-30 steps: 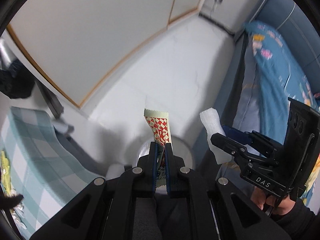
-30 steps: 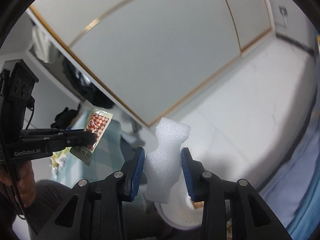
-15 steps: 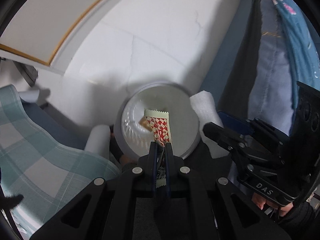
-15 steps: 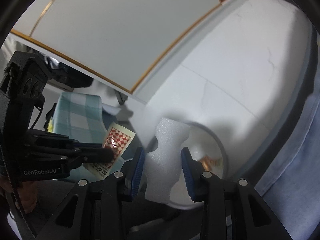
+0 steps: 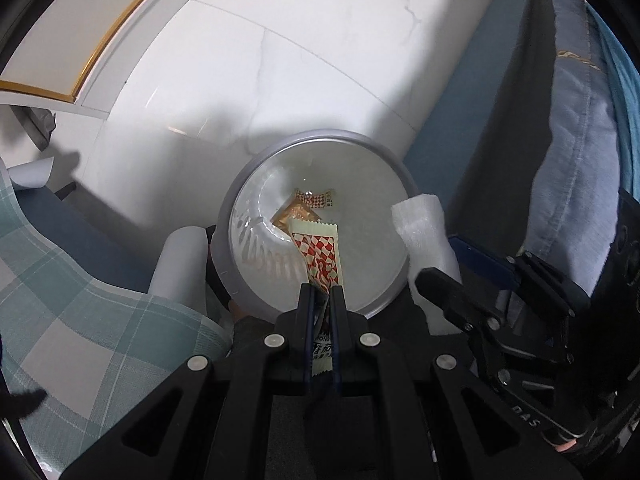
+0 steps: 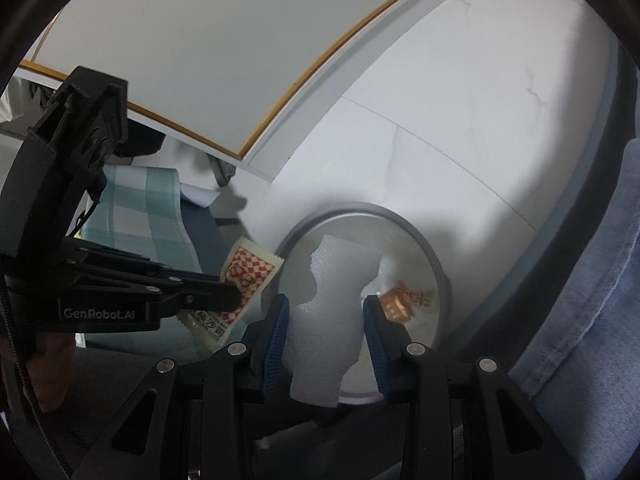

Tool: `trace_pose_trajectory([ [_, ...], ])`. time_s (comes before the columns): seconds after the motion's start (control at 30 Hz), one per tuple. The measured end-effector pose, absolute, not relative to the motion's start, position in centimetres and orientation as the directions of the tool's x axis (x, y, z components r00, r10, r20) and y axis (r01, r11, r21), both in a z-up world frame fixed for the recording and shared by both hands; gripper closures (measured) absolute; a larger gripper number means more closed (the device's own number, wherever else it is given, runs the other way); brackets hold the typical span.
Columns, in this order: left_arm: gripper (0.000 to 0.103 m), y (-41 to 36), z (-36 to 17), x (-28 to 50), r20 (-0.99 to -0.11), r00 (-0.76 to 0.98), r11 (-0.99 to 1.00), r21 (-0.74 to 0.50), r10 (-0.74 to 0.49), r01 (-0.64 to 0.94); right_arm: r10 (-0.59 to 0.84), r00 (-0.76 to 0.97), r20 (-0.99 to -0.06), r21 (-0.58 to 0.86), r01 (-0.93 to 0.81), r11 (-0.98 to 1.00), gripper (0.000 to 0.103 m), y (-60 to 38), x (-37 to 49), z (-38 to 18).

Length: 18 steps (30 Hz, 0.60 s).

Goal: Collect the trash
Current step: 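Lower both grippers over the bin and open both to drop wrapper and foam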

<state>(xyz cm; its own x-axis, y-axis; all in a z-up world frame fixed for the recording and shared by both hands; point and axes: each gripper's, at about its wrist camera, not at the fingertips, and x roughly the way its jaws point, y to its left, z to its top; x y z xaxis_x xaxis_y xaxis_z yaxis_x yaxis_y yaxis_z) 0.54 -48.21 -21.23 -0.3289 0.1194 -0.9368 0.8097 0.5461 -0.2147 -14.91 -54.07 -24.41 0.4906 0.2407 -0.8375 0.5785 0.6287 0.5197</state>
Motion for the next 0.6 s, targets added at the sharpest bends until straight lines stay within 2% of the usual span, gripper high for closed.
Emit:
trace_pose_trajectory([
  [0.37, 0.099, -47.9, -22.6, 1.2, -0.911, -0.384, 0.592, -0.231, 0.146, 0.773, 0.235, 0.410, -0.881, 0.451, 0.585, 0.674, 0.062, -53.2, -14.0, -24.9],
  [0.47, 0.098, -47.7, -22.9, 1.3, -0.910, -0.383, 0.597, -0.221, 0.158, 0.771, 0.237, 0.403, -0.884, 0.449, 0.588, 0.673, 0.053, -53.2, -14.0, -25.0],
  [0.57, 0.093, -47.6, -22.9, 1.4, -0.909, -0.387, 0.604, -0.222, 0.156, 0.765, 0.235, 0.394, -0.888, 0.440, 0.585, 0.681, 0.051, -53.0, -14.0, -24.8],
  [0.6, 0.088, -47.5, -23.0, 1.4, -0.909, -0.387, 0.605, -0.221, 0.156, 0.765, 0.232, 0.392, -0.890, 0.435, 0.584, 0.685, 0.051, -53.0, -14.0, -24.8],
])
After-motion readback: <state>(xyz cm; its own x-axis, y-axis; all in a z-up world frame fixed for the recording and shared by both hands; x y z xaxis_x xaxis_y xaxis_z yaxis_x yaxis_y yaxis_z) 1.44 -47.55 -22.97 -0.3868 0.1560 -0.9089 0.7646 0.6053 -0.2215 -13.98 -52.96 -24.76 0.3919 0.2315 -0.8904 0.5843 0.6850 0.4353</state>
